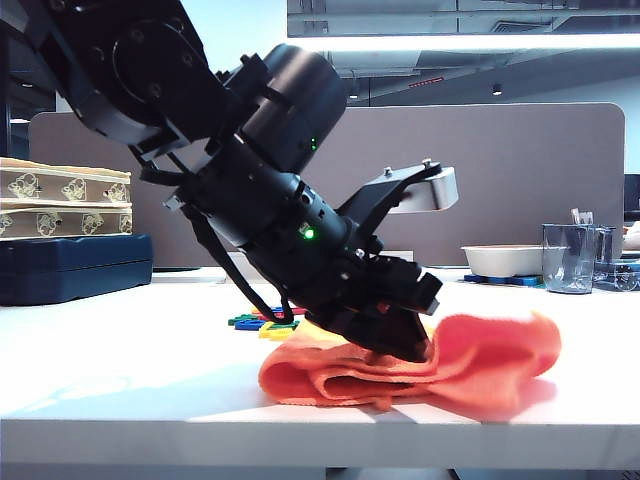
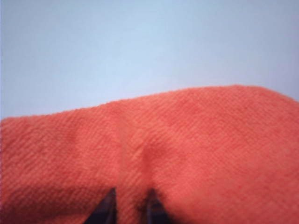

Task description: Use an orange cloth to wipe the letter magnets on the table away for a distance.

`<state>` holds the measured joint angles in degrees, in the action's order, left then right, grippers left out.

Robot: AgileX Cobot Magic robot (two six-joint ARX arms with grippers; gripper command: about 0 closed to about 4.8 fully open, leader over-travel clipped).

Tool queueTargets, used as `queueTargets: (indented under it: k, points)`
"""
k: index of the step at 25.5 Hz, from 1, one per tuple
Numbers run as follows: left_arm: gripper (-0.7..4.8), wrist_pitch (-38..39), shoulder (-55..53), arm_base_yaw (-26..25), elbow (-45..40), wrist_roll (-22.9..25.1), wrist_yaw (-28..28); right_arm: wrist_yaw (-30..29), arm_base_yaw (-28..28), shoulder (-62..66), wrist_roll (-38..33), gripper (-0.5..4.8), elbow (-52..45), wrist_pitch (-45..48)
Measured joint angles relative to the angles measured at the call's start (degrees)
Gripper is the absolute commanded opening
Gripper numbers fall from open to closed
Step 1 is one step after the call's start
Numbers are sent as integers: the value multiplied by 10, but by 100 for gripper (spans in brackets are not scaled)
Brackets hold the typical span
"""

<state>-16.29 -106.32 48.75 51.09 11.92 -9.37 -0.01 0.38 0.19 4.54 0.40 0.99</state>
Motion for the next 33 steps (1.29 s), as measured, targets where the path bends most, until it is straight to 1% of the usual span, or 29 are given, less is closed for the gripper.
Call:
queueTargets:
  k: [4, 7, 10, 15, 16, 17, 19, 20, 21, 23, 24, 26, 29, 33]
  points:
    - [78, -24, -14, 0, 3, 0, 0, 0, 0, 0, 0, -5, 0, 0]
    - [16, -43, -21, 0, 3, 0, 0, 0, 0, 0, 0, -5, 0, 0]
    - [-6, -53, -22, 0, 7, -1, 0, 0, 0, 0, 0, -5, 0, 0]
    - [-6, -52, -54, 0, 90, 1, 5, 0, 0, 0, 0, -5, 0, 0]
    - [-6, -52, -74, -1, 129, 1, 5, 0, 0, 0, 0, -5, 0, 0]
    - [-6, -39, -96, -1, 164, 1, 6, 0, 0, 0, 0, -5, 0, 0]
    - [-6, -15, -113, -1, 190, 10, 6, 0, 0, 0, 0, -5, 0, 0]
    - [-6, 1, -121, -1, 203, 17, 6, 0, 0, 0, 0, -5, 0, 0]
    - [-6, 28, -139, -1, 229, 35, 6, 0, 0, 0, 0, -5, 0, 0]
    - [-6, 55, -156, -3, 245, 59, 21, 0, 0, 0, 0, -5, 0, 0]
    - [-6, 59, -158, -6, 245, 64, 24, 0, 0, 0, 0, -5, 0, 0]
    - [-6, 59, -157, -21, 245, 73, 36, 0, 0, 0, 0, -5, 0, 0]
    - [-6, 57, -157, -58, 245, 76, 47, 0, 0, 0, 0, -5, 0, 0]
    - [-6, 65, -156, -101, 246, 76, 49, 0, 0, 0, 0, -5, 0, 0]
